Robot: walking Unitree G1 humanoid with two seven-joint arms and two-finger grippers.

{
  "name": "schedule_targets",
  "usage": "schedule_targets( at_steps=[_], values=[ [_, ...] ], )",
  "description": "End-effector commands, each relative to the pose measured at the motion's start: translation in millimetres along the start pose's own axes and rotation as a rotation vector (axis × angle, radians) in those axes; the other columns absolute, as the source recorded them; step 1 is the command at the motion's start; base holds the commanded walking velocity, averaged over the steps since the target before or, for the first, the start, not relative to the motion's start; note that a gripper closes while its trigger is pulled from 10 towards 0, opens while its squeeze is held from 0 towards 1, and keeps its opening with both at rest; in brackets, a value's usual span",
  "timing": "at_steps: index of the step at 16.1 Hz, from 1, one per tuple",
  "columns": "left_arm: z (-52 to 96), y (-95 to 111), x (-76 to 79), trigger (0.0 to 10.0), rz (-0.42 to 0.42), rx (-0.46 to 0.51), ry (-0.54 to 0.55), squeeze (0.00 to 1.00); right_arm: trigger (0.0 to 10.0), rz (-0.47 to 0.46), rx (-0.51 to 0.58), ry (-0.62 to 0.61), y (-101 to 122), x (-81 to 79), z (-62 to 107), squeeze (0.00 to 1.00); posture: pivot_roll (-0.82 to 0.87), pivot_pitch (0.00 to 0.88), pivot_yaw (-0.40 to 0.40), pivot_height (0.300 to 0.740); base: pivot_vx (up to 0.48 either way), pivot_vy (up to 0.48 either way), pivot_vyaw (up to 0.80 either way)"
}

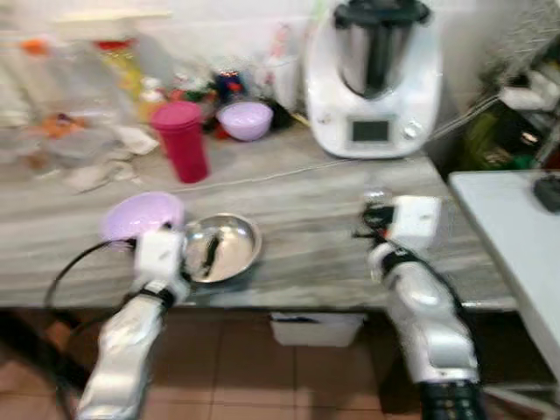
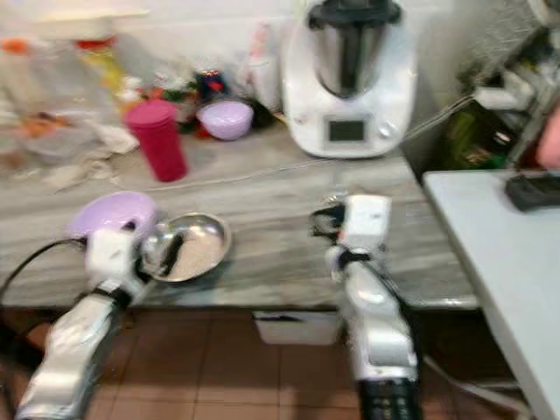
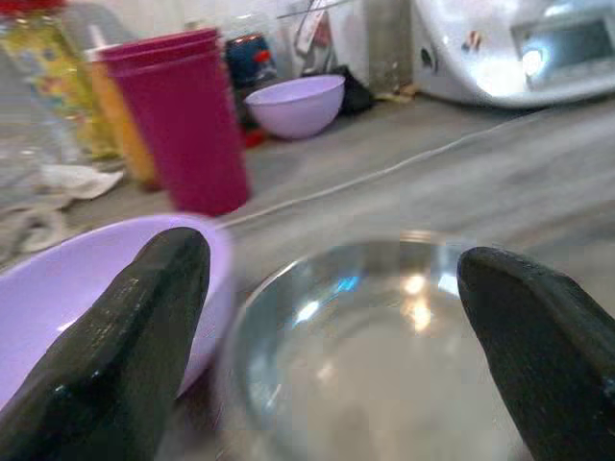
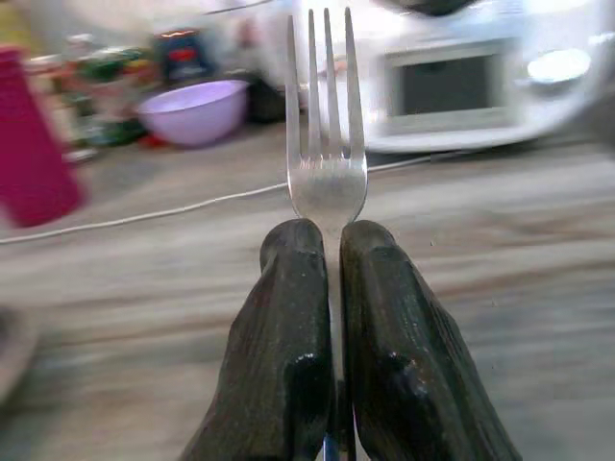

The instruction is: Setting the table

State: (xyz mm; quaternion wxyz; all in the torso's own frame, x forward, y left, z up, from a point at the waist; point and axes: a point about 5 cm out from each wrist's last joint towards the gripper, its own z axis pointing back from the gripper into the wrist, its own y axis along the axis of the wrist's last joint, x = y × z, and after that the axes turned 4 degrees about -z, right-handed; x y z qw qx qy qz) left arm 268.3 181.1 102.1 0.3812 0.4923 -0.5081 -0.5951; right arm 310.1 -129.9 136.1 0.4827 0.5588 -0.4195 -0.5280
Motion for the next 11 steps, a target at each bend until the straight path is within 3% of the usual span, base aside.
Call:
schedule_targets(
  at_steps=[1, 4, 7, 11],
  values=[
    [-0.6, 8, 1.6, 10.0, -0.004, 0.031, -0.032, 0.0, 10.0, -0.009, -0.004, 0.013, 3, -1.4, -2.1, 0.0, -0.12, 0.015, 0.076, 0.74, 0.0, 0.0, 0.0],
    [11.1, 4, 2.7, 10.0, -0.021, 0.009, -0.113, 0.0, 10.0, -0.08, -0.045, 0.05, 1, -10.2, -9.2, 0.0, -0.12, 0.03, 0.078, 0.74, 0.0, 0.0, 0.0],
    [19.9, 4, 15.5, 10.0, -0.022, 0.014, -0.257, 0.0, 10.0, -0.151, -0.086, 0.091, 0, -25.5, -20.7, 0.0, -0.11, 0.041, 0.084, 0.74, 0.0, 0.0, 0.0],
    [24.8, 3, 19.9, 10.0, -0.021, 0.004, -0.314, 0.0, 10.0, -0.203, -0.177, 0.108, -8, -39.1, -33.9, 0.0, -0.1, 0.045, 0.08, 0.74, 0.0, 0.0, 0.0]
  ],
)
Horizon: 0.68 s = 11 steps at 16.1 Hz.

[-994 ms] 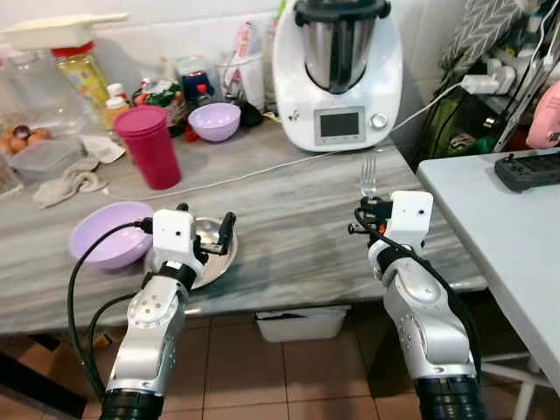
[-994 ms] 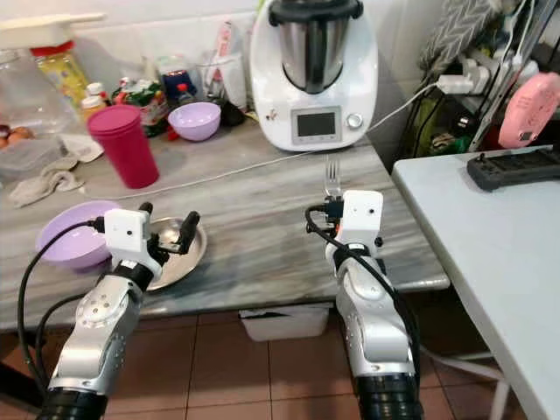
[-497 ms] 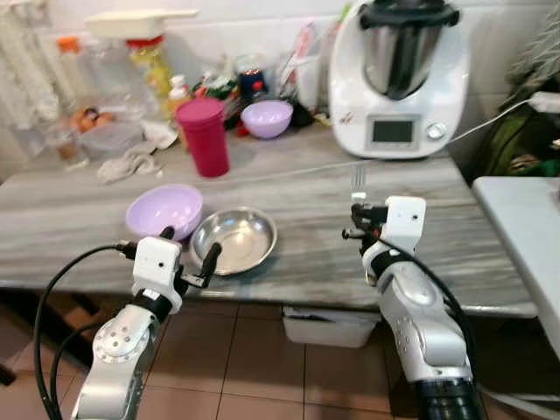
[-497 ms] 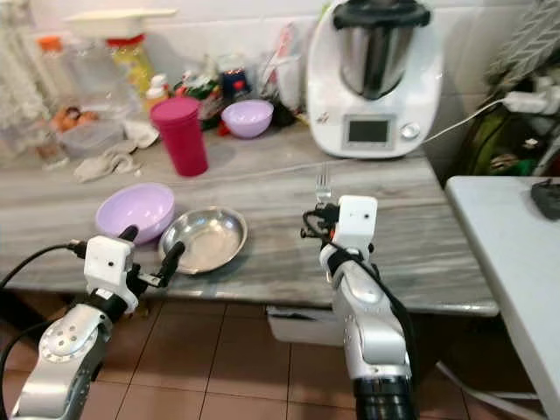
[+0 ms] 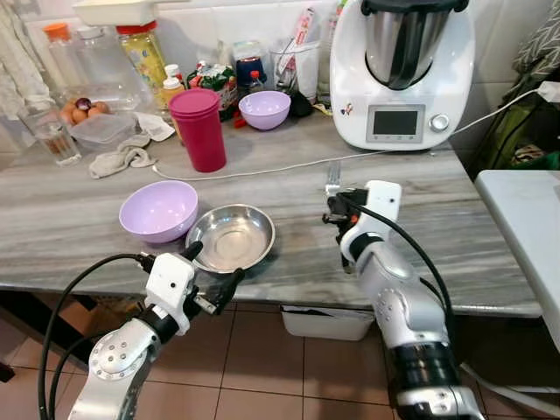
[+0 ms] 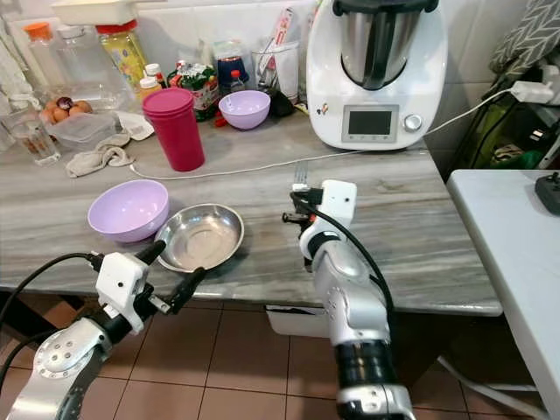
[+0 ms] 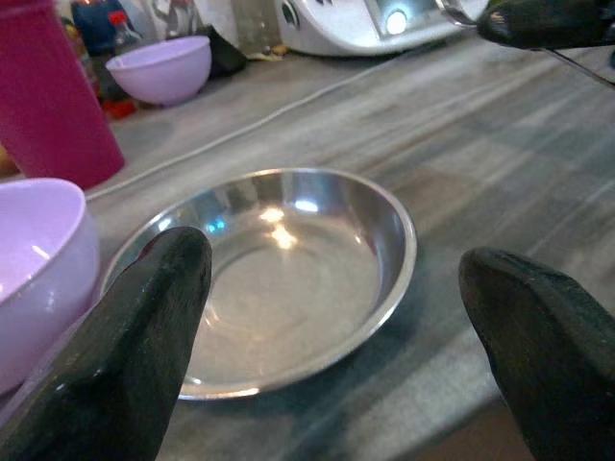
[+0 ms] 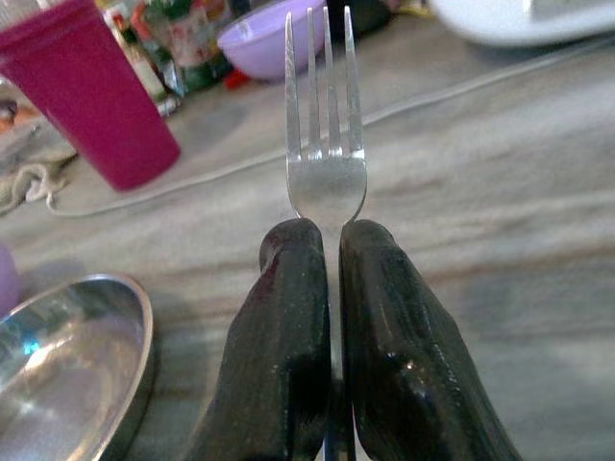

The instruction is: Setting the table

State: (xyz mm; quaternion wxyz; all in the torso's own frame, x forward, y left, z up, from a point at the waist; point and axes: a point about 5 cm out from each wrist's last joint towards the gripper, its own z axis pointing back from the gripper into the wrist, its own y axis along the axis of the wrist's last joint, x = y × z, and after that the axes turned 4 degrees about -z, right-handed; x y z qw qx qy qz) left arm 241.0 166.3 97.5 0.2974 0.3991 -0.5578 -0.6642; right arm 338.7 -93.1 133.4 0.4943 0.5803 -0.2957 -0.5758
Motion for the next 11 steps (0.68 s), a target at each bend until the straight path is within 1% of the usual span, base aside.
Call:
schedule_targets(
  at_steps=[1, 4, 6, 7, 8, 10, 11],
  values=[
    [1.8, 2, 0.0, 10.0, -0.011, -0.001, -0.016, 0.0, 10.0, -0.01, -0.039, 0.004, -4, -7.9, -5.8, 0.0, -0.1, 0.045, 0.08, 0.74, 0.0, 0.0, 0.0],
    [1.6, 2, 1.7, 10.0, -0.002, -0.002, -0.035, 0.0, 10.0, -0.045, -0.088, 0.011, -13, -15.8, -14.1, 0.0, -0.1, 0.048, 0.075, 0.74, 0.0, 0.0, 0.0],
    [1.4, 2, 4.2, 10.0, 0.013, -0.001, -0.069, 0.0, 10.0, -0.065, -0.125, 0.009, -18, -18.2, -17.5, 0.0, -0.1, 0.047, 0.073, 0.74, 0.0, 0.0, 0.0],
    [1.1, 2, 4.7, 10.0, 0.011, -0.002, -0.078, 0.0, 10.0, -0.089, -0.135, 0.003, -20, -18.5, -19.9, 0.0, -0.1, 0.047, 0.072, 0.74, 0.0, 0.0, 0.0],
    [1.4, 2, 4.8, 10.0, 0.011, -0.002, -0.08, 0.0, 10.0, -0.085, -0.14, -0.007, -21, -18.0, -21.4, 0.0, -0.1, 0.046, 0.071, 0.74, 0.0, 0.0, 0.0],
    [1.0, 1, 5.8, 10.0, 0.016, -0.006, -0.082, 0.0, 10.0, -0.113, -0.175, -0.019, -25, -16.4, -23.3, 0.0, -0.1, 0.047, 0.072, 0.74, 0.0, 0.0, 0.0],
    [0.9, 1, 6.4, 10.0, 0.018, -0.008, -0.084, 0.0, 10.0, -0.107, -0.183, -0.025, -26, -15.7, -23.6, 0.0, -0.1, 0.047, 0.072, 0.74, 0.0, 0.0, 0.0]
  ],
)
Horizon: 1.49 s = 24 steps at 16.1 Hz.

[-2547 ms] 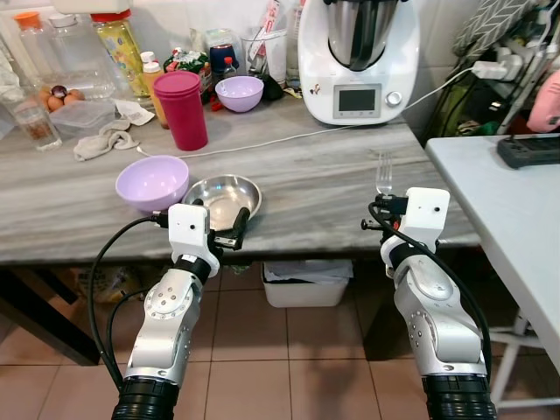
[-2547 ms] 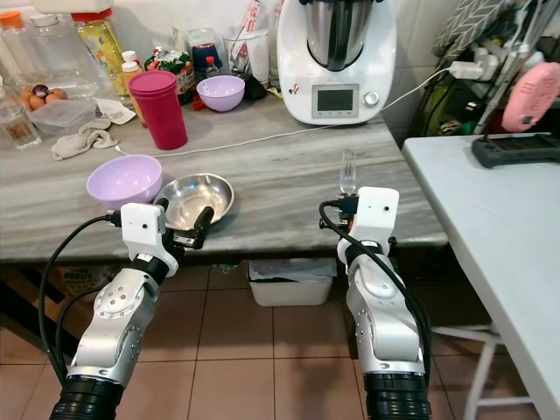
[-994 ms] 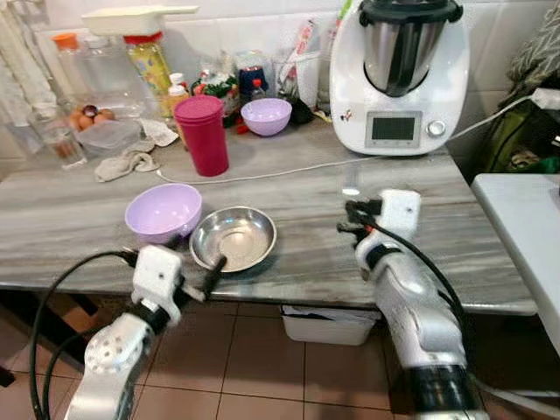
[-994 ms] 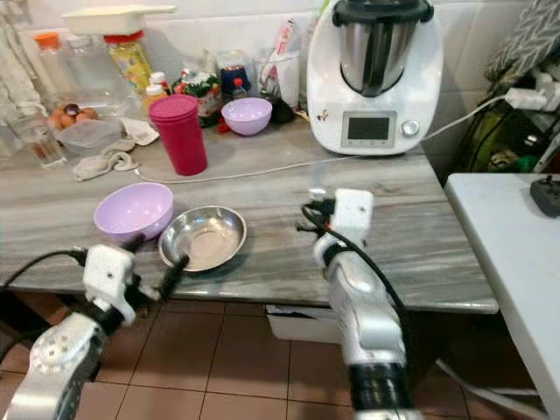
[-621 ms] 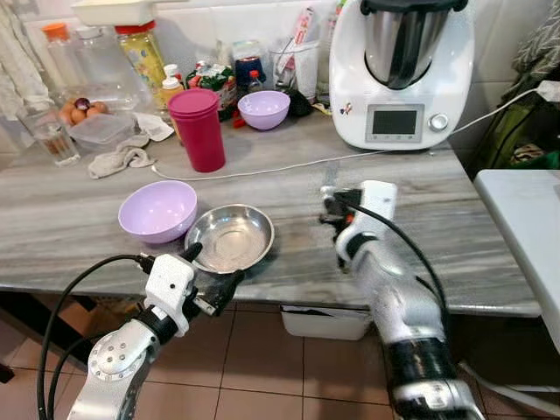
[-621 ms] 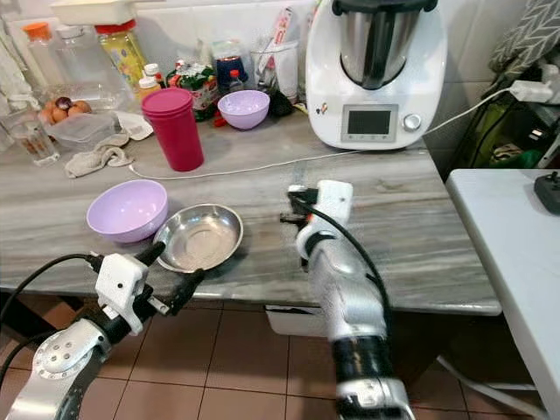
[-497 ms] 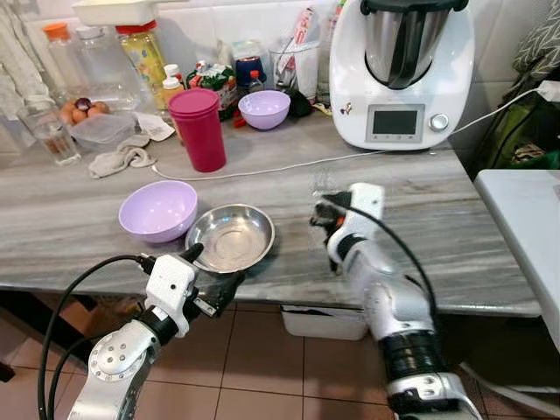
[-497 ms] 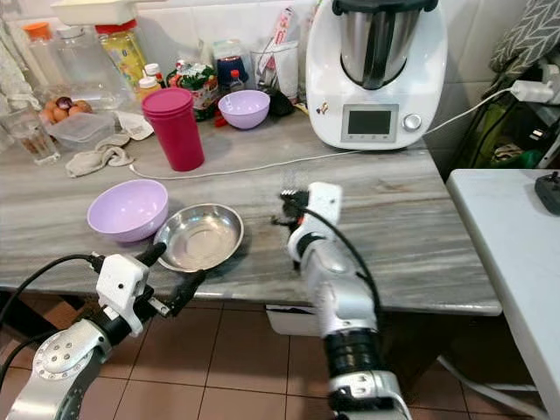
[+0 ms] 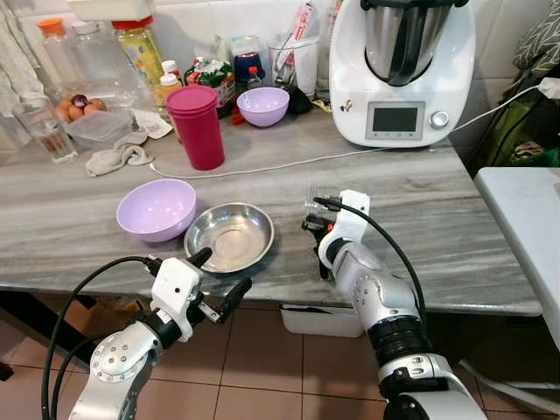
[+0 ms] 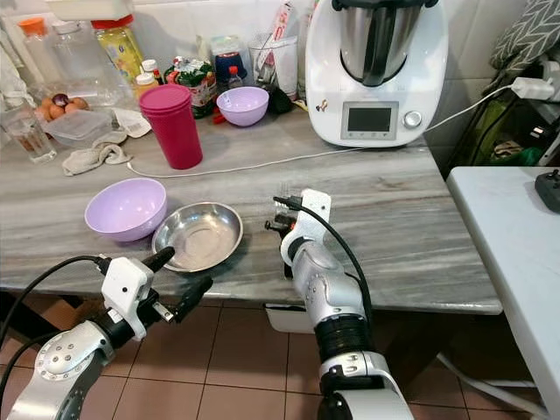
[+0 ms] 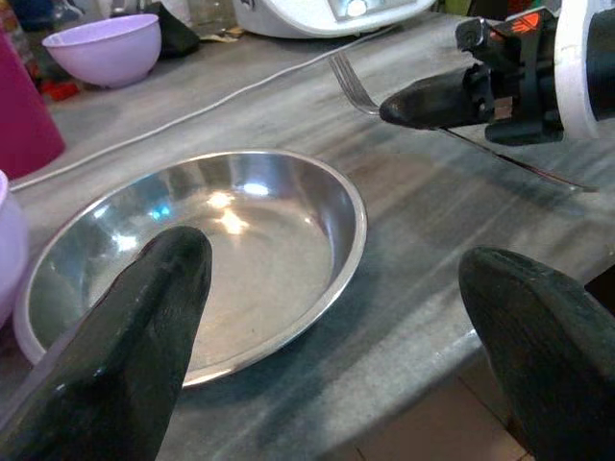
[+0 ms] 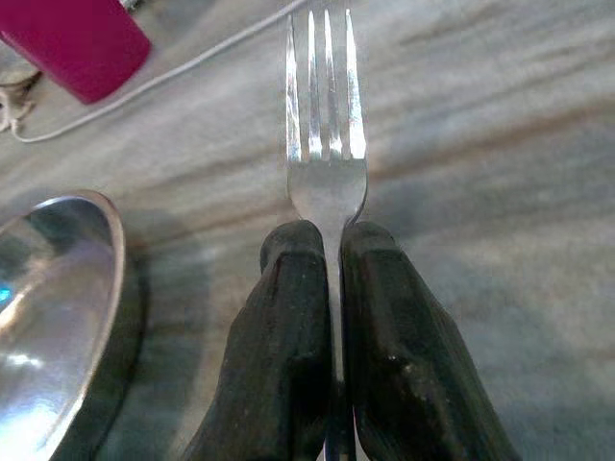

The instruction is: Setting the table

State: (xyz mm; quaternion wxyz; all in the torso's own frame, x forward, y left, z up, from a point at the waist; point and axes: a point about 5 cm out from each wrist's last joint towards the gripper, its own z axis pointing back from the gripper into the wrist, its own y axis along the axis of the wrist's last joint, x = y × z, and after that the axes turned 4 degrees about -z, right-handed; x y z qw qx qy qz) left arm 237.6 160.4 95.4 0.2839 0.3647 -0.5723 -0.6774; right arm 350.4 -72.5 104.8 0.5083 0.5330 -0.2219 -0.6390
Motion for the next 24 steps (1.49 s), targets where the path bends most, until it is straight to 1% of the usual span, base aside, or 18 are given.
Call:
schedule_targets(
  at_steps=[1, 3, 5, 10, 13, 14, 15, 18, 20, 22, 23, 24],
  values=[
    [0.6, 1, 0.9, 10.0, -0.003, -0.004, -0.01, 0.0, 10.0, -0.01, -0.006, 0.028, 2, -10.7, -2.8, 0.0, -0.1, 0.048, 0.071, 0.74, 0.0, 0.0, 0.0],
    [-0.2, 1, 1.9, 10.0, -0.001, -0.004, -0.02, 0.0, 10.0, -0.032, -0.025, 0.035, -1, -12.5, -5.3, 0.0, -0.1, 0.048, 0.073, 0.74, 0.0, 0.0, 0.0],
    [-1.2, 2, 1.8, 10.0, 0.0, -0.004, -0.024, 0.0, 10.0, -0.029, -0.034, 0.039, -3, -14.2, -6.9, 0.0, -0.1, 0.049, 0.075, 0.74, 0.0, 0.0, 0.0],
    [-3.5, 2, 5.2, 10.0, 0.005, -0.004, -0.039, 0.0, 10.0, -0.019, -0.042, 0.04, -4, -24.9, -13.8, 0.0, -0.1, 0.047, 0.076, 0.74, 0.0, 0.0, 0.0],
    [-4.6, 1, 7.4, 10.0, 0.009, -0.005, -0.043, 0.0, 10.0, -0.032, -0.046, 0.028, -5, -26.6, -16.4, 0.0, -0.1, 0.047, 0.069, 0.74, 0.0, 0.0, 0.0],
    [-5.9, 2, 7.3, 10.0, 0.009, -0.004, -0.043, 0.0, 10.0, -0.039, -0.05, 0.029, -6, -28.4, -17.4, 0.68, -0.1, 0.046, 0.066, 0.74, 0.0, 0.0, 0.0],
    [-6.4, 2, 7.1, 10.0, 0.009, -0.004, -0.042, 0.0, 10.0, -0.041, -0.048, 0.025, -6, -28.4, -17.7, 0.73, -0.1, 0.047, 0.065, 0.74, 0.0, 0.0, 0.0],
    [-7.2, 2, 7.8, 10.0, 0.011, -0.001, -0.041, 0.0, 10.0, -0.053, -0.048, 0.011, -7, -25.6, -18.6, 0.71, -0.1, 0.045, 0.065, 0.74, 0.0, 0.0, 0.0],
    [-7.6, 2, 8.2, 10.0, 0.011, -0.002, -0.042, 0.0, 10.0, -0.058, -0.047, 0.002, -8, -23.7, -19.4, 0.71, -0.1, 0.044, 0.066, 0.74, 0.0, 0.0, 0.0],
    [-8.2, 3, 8.7, 10.0, 0.01, -0.001, -0.045, 0.0, 10.0, -0.086, -0.04, -0.005, -6, -22.3, -19.8, 0.73, -0.1, 0.044, 0.066, 0.74, 0.0, 0.0, 0.0],
    [-8.8, 3, 9.2, 10.0, 0.008, -0.002, -0.049, 0.0, 10.0, -0.103, -0.031, -0.01, -4, -21.0, -20.1, 1.0, -0.1, 0.044, 0.066, 0.74, 0.0, 0.0, 0.0],
    [-8.5, 3, 9.1, 10.0, 0.006, -0.001, -0.049, 0.0, 10.0, -0.113, -0.019, -0.001, -2, -21.6, -20.0, 1.0, -0.1, 0.046, 0.069, 0.74, 0.0, 0.0, 0.0]
  ],
)
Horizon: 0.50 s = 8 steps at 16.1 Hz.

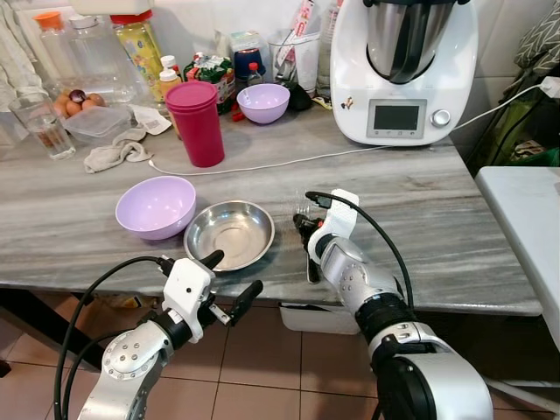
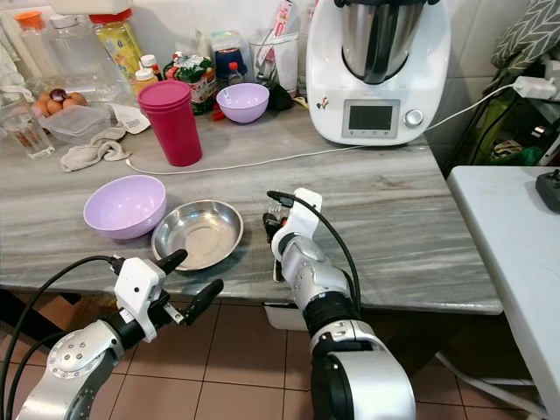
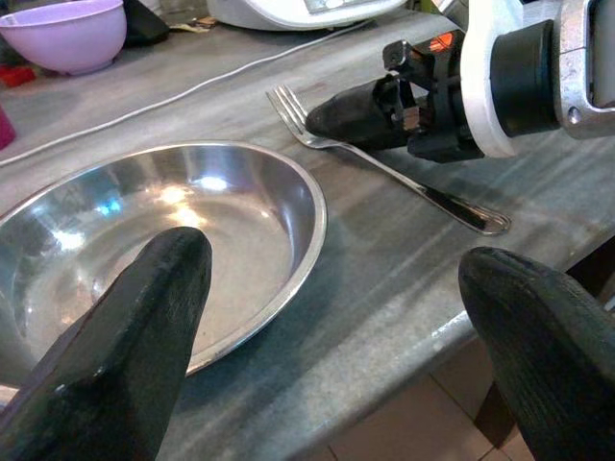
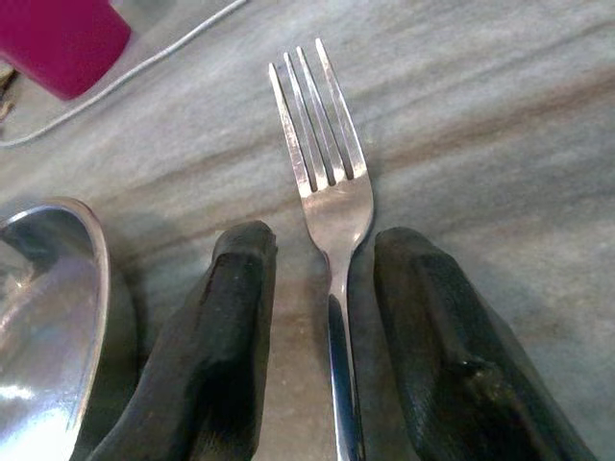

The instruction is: Setting the table

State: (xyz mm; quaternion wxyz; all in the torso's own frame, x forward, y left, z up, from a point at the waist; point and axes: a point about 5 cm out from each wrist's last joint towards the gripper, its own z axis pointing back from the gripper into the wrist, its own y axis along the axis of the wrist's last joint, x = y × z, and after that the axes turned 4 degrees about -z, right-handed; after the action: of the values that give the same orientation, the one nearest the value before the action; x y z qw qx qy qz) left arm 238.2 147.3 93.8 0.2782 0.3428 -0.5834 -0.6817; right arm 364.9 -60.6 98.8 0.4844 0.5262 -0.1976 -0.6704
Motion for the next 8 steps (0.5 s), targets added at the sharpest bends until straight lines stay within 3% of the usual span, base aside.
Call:
schedule_targets(
  at_steps=[1, 4, 8],
  values=[
    [-0.3, 3, -1.6, 10.0, -0.019, 0.0, 0.0, 0.0, 10.0, -0.031, 0.03, 0.041, 7, -16.2, -1.1, 1.0, -0.1, 0.046, 0.069, 0.74, 0.0, 0.0, 0.0],
    [-1.7, 7, -3.7, 10.0, -0.025, 0.015, 0.018, 0.0, 10.0, 0.006, 0.123, 0.055, 26, -14.1, 3.1, 1.0, -0.09, 0.043, 0.068, 0.74, 0.0, 0.0, 0.0],
    [-7.5, 13, -7.8, 10.0, -0.025, 0.05, 0.07, 0.0, 10.0, 0.185, 0.328, 0.065, 55, -3.7, 23.2, 1.0, -0.11, 0.038, 0.073, 0.74, 0.0, 0.0, 0.0]
  ],
)
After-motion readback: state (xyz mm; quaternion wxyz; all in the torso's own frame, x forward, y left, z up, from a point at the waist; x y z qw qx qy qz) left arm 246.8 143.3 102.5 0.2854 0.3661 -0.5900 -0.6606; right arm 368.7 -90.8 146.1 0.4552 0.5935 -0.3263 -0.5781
